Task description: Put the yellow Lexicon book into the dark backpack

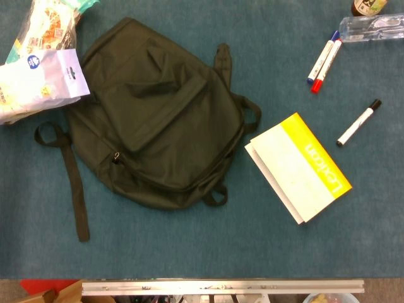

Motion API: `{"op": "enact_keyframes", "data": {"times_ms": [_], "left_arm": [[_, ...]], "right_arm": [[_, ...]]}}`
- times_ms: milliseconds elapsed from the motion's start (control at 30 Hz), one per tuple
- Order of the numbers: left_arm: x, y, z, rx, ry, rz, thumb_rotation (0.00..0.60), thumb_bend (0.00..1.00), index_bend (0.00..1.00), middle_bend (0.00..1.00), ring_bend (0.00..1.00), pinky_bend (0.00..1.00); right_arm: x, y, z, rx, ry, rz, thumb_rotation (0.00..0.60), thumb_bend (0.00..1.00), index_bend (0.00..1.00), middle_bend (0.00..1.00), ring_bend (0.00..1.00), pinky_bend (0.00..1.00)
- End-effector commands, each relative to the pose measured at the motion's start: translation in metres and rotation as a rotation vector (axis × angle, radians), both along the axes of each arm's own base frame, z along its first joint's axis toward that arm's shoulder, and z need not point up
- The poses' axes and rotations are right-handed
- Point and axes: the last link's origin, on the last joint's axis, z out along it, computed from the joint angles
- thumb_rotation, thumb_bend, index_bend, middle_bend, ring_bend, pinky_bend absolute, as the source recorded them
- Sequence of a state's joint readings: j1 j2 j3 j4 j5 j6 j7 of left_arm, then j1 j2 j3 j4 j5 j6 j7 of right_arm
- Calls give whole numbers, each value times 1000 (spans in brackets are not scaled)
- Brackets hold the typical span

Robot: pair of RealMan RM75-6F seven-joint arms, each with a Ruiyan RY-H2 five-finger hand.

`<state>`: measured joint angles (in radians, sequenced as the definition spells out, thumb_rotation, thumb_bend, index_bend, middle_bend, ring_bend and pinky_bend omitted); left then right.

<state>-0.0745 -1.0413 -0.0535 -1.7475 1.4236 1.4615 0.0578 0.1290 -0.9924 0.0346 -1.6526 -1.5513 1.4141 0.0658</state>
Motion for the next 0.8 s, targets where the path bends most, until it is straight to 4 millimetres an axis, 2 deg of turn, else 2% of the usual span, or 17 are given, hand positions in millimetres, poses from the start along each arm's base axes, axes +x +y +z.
{"op": "enact_keyframes", "data": {"times_ms": [33, 333, 500, 633, 800], "left_arm": [[0, 0, 0, 0, 0, 1, 600, 349, 153, 126, 98, 70], [0, -2, 1, 8, -10, 1, 600, 348, 153, 127, 98, 70], [1, -2, 2, 9, -14, -2, 600, 348, 153, 127, 98, 70], [1, -3, 2, 8, -19, -3, 600, 348, 153, 127, 98, 70], [0, -6, 4, 12, -25, -2, 600, 349, 153, 127, 98, 70]], "right_arm": [[0, 0, 0, 2, 0, 0, 600, 190, 275, 310, 212, 388], [4, -2, -2, 18, -2, 23, 600, 190, 275, 313, 212, 388], [13, -7, -11, 68, -17, 63, 600, 190, 275, 314, 212, 388], [30, -16, -27, 169, -19, 132, 600, 190, 275, 324, 215, 388], [64, -30, -53, 325, -23, 250, 600, 189, 275, 348, 251, 388]]}}
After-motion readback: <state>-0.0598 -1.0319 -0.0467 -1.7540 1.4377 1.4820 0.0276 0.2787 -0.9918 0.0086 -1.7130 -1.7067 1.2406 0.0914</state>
